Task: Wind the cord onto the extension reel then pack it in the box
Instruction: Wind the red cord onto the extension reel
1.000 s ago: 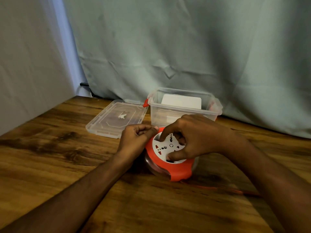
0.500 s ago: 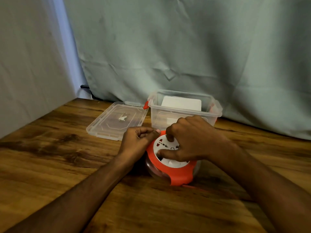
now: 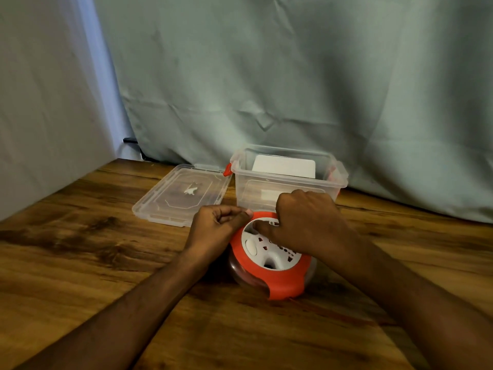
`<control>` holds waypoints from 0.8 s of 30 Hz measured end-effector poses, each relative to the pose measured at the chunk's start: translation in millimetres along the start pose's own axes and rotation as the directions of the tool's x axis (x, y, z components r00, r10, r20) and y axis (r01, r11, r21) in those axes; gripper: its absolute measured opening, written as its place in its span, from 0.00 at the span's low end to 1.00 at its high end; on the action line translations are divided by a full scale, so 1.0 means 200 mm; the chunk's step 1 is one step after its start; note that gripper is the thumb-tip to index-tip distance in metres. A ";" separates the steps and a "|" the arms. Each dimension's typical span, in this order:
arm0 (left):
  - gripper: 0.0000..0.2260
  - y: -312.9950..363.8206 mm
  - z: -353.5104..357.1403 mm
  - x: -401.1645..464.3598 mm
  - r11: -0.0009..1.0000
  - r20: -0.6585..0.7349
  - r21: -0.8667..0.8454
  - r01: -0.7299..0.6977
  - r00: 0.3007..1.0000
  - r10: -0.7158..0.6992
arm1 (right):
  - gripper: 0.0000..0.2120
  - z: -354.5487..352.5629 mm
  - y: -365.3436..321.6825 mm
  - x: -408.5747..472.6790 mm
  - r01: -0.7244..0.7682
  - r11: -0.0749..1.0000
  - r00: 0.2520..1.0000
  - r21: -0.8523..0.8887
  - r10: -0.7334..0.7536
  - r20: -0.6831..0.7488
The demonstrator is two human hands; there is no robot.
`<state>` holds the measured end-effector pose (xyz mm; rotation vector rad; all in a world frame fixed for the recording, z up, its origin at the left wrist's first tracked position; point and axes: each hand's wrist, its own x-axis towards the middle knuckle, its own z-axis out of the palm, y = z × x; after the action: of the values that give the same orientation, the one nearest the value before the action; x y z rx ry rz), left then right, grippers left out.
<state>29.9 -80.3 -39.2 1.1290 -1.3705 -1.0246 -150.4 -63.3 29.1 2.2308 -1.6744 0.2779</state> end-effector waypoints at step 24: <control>0.07 0.02 -0.01 -0.01 0.999 -0.012 -0.031 0.015 1.000 -0.015 | 0.30 -0.16 0.08 -0.01 0.429 0.870 0.861 0.242 -0.475 0.183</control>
<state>31.4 -77.5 -35.2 1.1220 -1.3341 -1.0451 -164.5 -53.6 60.9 2.8194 -1.1990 0.0550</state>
